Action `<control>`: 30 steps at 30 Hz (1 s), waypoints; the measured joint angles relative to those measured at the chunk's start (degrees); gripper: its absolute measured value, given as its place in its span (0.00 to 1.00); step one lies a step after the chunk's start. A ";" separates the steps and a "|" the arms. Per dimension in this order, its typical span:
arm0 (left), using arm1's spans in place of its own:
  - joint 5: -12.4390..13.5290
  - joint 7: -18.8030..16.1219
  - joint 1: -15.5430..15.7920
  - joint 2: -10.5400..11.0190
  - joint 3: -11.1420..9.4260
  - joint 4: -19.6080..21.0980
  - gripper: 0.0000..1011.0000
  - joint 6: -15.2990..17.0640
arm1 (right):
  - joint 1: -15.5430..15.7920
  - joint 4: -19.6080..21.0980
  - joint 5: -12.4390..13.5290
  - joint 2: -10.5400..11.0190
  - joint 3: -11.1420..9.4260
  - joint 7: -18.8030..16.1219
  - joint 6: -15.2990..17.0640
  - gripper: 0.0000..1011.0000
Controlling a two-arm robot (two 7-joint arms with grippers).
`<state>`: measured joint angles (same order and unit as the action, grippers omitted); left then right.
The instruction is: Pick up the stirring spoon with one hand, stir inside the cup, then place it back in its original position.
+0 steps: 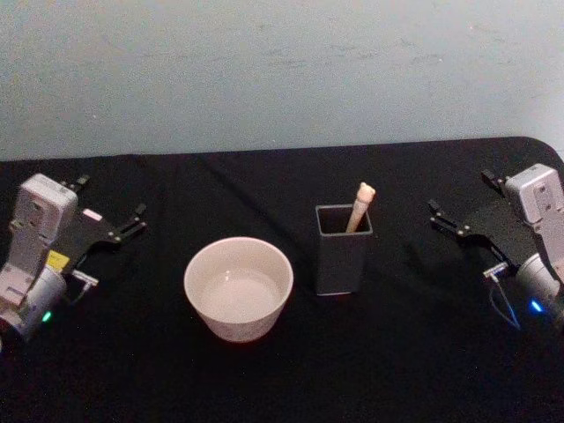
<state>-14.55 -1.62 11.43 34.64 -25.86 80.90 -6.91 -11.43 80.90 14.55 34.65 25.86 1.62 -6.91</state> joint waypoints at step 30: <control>0.00 0.00 0.00 0.00 0.00 0.00 0.99 0.00 | 0.00 0.00 0.00 0.00 0.00 0.00 0.00 0.99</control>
<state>-14.55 -1.62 11.43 34.65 -25.86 80.90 -6.91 -11.43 80.90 14.55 34.64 25.86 1.62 -6.91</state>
